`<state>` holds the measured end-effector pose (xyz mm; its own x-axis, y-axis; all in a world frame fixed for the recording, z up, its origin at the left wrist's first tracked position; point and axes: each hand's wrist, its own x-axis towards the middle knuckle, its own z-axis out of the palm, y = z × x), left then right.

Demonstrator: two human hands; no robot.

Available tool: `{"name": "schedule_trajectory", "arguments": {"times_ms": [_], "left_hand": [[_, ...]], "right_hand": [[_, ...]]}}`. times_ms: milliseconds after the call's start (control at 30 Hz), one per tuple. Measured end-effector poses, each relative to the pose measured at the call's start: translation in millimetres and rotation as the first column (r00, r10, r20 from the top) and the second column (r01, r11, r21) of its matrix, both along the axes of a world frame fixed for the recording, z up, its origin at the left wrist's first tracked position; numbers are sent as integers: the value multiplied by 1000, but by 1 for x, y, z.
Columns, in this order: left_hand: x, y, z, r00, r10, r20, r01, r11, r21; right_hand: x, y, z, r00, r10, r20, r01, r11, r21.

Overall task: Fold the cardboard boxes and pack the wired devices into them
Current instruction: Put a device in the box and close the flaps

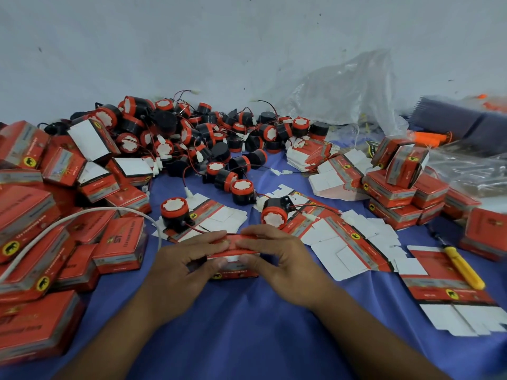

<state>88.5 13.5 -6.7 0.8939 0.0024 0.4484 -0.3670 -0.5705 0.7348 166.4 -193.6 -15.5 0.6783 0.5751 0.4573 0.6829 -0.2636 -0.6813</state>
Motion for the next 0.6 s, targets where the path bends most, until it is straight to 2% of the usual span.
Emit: {"name": "schedule_trajectory", "arguments": {"times_ms": [100,267,433,600], "left_hand": [[0,-1,-1,1000,-11,14,11,1000,-2],[1,1,-1,1000,-22,17,21,1000,7],[3,8,-2,997,-68,-42,72,991,116],[3,13,-7,997,-45,-60,59,968,246]], "right_hand": [[2,-3,-1,1000,-3,30,4,1000,-19],[1,-2,1,1000,9,-4,-9,1000,-10],[-4,-1,6,999,42,21,-42,999,-30],[-6,0,8,980,46,194,-28,995,-99]]}}
